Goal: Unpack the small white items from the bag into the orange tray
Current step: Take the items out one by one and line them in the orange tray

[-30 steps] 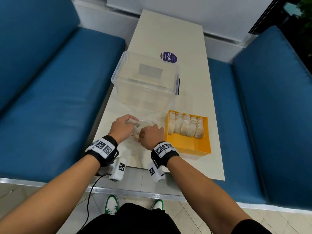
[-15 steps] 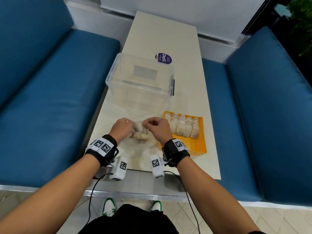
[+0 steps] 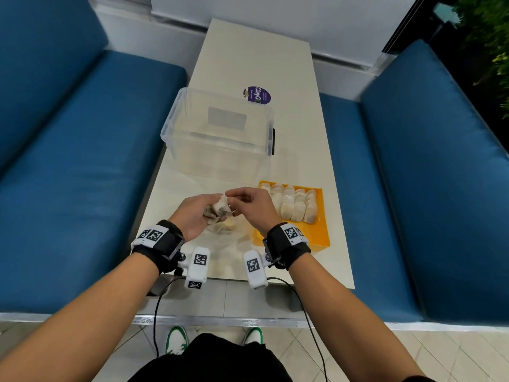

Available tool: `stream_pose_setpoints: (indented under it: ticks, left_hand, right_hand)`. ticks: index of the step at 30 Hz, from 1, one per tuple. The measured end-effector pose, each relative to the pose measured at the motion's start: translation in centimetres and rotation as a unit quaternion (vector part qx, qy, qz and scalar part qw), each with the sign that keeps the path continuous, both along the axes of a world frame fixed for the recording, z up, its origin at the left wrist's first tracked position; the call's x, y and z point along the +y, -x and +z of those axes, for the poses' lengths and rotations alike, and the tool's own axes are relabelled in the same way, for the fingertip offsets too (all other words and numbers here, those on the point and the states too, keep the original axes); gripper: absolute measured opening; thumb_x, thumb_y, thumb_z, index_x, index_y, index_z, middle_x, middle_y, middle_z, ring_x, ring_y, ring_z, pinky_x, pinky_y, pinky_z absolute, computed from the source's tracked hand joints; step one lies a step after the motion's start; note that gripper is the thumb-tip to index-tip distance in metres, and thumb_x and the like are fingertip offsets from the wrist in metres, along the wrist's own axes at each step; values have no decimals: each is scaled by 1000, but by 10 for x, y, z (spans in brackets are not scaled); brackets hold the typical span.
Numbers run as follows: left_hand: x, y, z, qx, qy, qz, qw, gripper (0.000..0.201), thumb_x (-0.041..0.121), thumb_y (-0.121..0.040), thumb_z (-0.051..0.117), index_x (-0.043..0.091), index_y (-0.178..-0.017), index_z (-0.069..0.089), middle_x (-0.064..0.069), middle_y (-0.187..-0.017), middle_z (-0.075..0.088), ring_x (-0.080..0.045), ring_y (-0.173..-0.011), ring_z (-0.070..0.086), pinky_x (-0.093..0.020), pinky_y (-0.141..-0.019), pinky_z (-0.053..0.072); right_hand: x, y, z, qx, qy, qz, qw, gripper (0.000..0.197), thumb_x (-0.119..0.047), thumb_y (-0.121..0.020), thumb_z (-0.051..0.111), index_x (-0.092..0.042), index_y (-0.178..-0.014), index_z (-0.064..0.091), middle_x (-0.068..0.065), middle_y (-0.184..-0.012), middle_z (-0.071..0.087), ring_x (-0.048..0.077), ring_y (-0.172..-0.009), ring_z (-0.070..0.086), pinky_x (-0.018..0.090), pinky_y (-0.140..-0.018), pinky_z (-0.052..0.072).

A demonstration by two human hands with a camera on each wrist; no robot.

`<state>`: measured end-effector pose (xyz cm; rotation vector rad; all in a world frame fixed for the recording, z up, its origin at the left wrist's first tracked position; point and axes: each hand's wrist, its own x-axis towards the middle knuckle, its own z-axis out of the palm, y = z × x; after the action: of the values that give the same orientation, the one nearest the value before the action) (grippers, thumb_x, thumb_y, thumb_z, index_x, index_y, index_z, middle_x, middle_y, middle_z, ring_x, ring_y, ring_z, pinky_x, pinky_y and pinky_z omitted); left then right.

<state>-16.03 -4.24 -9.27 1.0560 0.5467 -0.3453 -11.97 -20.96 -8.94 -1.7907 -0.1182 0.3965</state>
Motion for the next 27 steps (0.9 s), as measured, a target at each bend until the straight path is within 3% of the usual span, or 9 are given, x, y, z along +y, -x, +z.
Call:
stream_pose_setpoints:
  ticks: [3, 6, 10, 13, 16, 19, 23, 27]
  left_hand:
    - [-1, 0, 3, 2, 10, 12, 1000, 25, 11, -100, 63, -9, -116, 63, -23, -104, 65, -24, -71, 71, -32, -69, 62]
    - [-3, 1, 8, -6, 11, 11, 1000, 19, 10, -97, 66, -7, -107, 67, -21, -101, 67, -27, -79, 71, -35, -78, 60]
    - [-3, 1, 8, 10, 39, 24, 999, 28, 10, -100, 61, -12, -116, 63, -23, -103, 67, -30, -83, 68, -35, -74, 63]
    - [-1, -1, 6, 29, 59, 55, 996, 36, 9, -98, 62, -15, -125, 58, -26, -107, 66, -33, -84, 69, -37, -71, 64]
    - [-2, -2, 4, 34, 55, 77, 995, 25, 8, -99, 61, -10, -117, 59, -26, -106, 65, -32, -83, 67, -36, -64, 62]
    - [-4, -4, 3, 34, 39, 89, 995, 19, 7, -100, 60, -8, -111, 60, -24, -104, 64, -30, -79, 68, -36, -62, 60]
    - [-7, -6, 2, 38, 14, 79, 996, 19, 8, -100, 60, -1, -113, 69, -21, -96, 69, -24, -64, 69, -33, -62, 50]
    - [-10, -7, 4, 69, -3, 77, 995, 14, 7, -96, 59, -1, -100, 70, -18, -88, 59, -21, -60, 44, -27, -49, 40]
  right_hand:
    - [-1, 1, 4, -1, -6, -5, 1000, 22, -15, -88, 78, -5, -107, 75, 10, -86, 72, 17, -73, 68, 29, -68, 57]
    - [4, 3, 7, -14, 15, 6, 1000, 30, -31, -83, 84, -12, -104, 74, 5, -87, 71, 15, -73, 66, 32, -62, 58]
    - [7, 2, 4, -35, 39, 11, 999, 19, -16, -78, 87, -10, -92, 76, 9, -82, 73, 20, -68, 68, 32, -59, 57]
    - [9, 0, 4, -65, 75, 12, 995, 9, -15, -81, 83, -16, -84, 75, 5, -80, 74, 28, -72, 71, 40, -64, 61]
    - [11, 1, 7, -92, 104, 12, 990, 10, -18, -85, 78, -25, -81, 71, -4, -82, 73, 21, -75, 71, 44, -70, 62]
    - [10, 4, 10, -113, 97, -6, 989, 9, -18, -86, 75, -23, -83, 70, -6, -85, 74, 15, -79, 71, 38, -74, 61]
    - [4, 7, 16, -149, 64, -34, 986, 3, -11, -89, 72, -11, -89, 69, -1, -86, 72, 13, -79, 67, 17, -71, 52]
    - [-5, 4, 25, -144, 34, -31, 988, 4, -10, -93, 69, -6, -93, 66, 6, -79, 70, 21, -68, 68, 20, -64, 53]
